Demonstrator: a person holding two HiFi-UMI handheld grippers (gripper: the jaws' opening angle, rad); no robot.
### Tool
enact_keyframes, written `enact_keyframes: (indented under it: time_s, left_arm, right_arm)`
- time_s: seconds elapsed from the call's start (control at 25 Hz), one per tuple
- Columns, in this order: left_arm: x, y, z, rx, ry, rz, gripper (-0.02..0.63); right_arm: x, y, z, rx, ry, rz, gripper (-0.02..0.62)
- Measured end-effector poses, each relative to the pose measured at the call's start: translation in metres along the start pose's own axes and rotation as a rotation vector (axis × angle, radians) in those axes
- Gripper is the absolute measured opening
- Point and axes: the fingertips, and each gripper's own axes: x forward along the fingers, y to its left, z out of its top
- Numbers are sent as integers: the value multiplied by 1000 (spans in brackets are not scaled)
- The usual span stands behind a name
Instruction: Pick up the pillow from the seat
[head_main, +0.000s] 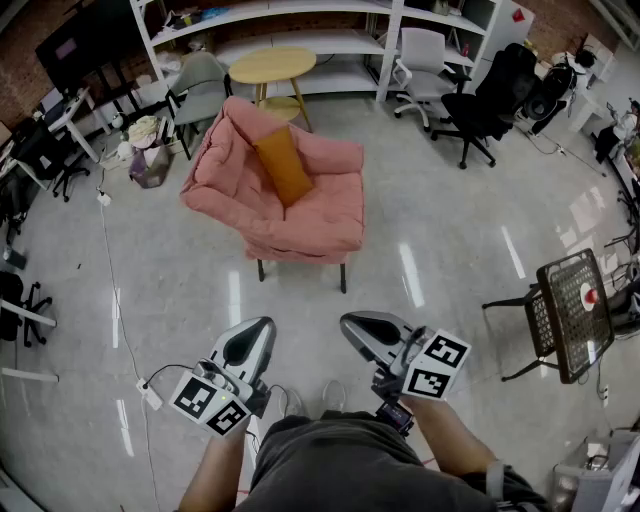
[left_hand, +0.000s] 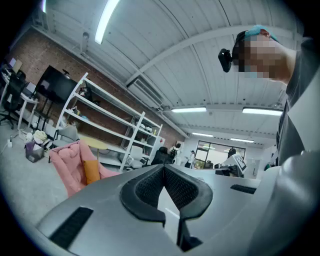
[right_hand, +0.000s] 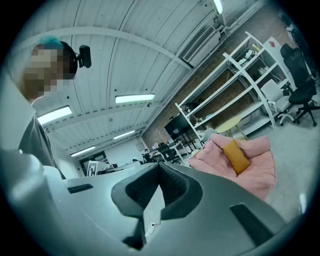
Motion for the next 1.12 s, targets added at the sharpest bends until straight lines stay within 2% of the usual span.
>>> enact_keyframes:
  time_s: [0.56, 0.92, 1.12]
  left_arm:
    - [18, -10, 3, 31, -2, 17, 11]
    - [30, 14, 12, 31, -27, 26, 11]
    - [50, 44, 12, 23, -21, 17, 11]
  right_arm:
    - [-20, -20, 6, 31, -20, 3, 12]
    - [-7, -41, 11, 37, -10, -17, 12]
    - [18, -69, 12, 60, -4, -28, 12]
